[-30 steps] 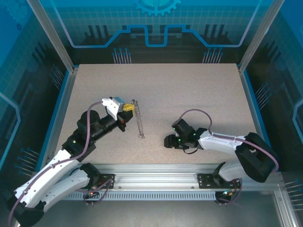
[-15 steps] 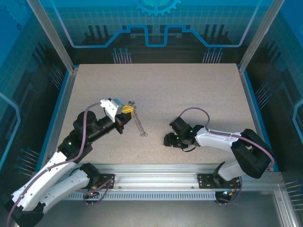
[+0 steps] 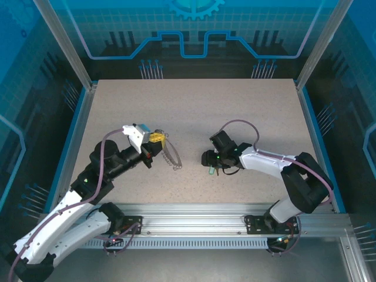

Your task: Put the keys on the keyring

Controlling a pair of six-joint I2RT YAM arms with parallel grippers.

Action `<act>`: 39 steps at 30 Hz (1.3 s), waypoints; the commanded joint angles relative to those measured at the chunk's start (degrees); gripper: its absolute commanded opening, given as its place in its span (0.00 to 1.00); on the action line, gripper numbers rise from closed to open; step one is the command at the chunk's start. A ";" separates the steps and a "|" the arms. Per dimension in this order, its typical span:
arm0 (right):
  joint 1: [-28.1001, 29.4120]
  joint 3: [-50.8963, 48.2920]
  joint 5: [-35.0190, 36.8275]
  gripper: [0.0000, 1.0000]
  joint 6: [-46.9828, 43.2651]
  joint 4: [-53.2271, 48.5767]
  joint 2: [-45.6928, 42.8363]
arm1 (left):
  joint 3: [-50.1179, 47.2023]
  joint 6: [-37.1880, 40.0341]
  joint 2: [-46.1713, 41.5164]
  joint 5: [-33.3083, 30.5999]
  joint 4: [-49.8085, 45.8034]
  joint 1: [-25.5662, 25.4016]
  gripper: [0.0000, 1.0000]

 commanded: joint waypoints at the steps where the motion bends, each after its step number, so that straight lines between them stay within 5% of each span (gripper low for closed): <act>1: -0.45 0.89 1.58 0.55 -1.39 -1.94 -2.99 | 1.26 -1.88 -0.08 -0.22 0.33 0.34 0.00; 9: -0.10 7.38 7.34 0.51 5.99 -15.29 -3.47 | 1.09 -1.98 0.01 -1.19 0.29 0.40 0.00; 19: -0.98 10.22 6.45 0.45 6.63 -21.50 -1.77 | 0.91 -2.63 -0.55 -1.26 0.40 0.39 0.00; 39: -1.05 6.40 0.09 0.36 31.07 -15.92 3.75 | -1.30 -3.69 -1.02 -0.16 4.91 0.43 0.00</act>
